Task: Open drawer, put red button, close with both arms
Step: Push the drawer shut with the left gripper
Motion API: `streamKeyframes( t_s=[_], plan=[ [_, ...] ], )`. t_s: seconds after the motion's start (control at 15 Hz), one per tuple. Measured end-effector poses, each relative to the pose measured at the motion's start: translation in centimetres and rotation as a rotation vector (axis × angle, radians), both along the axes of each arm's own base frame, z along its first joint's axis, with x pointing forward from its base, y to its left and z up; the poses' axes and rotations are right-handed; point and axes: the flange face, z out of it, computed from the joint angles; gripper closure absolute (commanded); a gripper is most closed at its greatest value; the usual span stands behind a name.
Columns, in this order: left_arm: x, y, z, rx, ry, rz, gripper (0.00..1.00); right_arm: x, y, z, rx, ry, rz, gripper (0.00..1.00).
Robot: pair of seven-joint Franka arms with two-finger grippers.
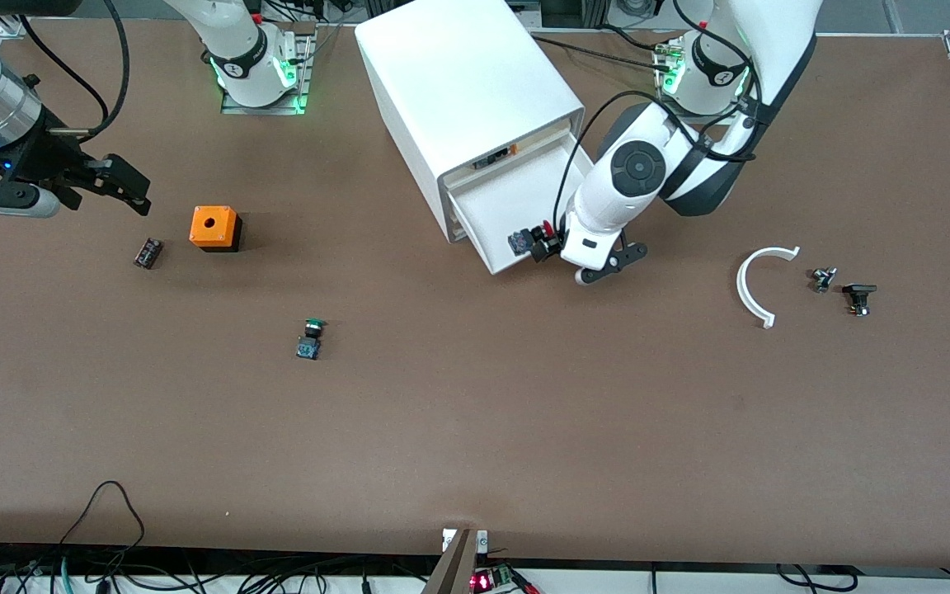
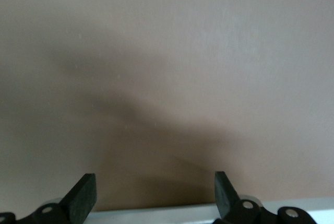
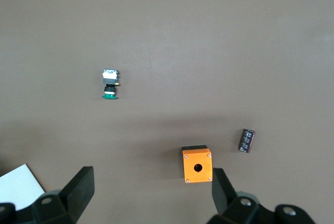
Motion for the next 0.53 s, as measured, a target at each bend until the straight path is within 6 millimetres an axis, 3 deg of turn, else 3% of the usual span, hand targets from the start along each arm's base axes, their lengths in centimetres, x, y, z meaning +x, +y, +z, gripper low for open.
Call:
streamKeyframes(
  t_s=[0.53],
  plan=[
    [-4.8, -4.5, -0.7, 0.036, 0.080, -0.091, 0.01, -0.2, -1.1, 1.1, 0.017, 0.013, -0.023, 0.00]
  ],
)
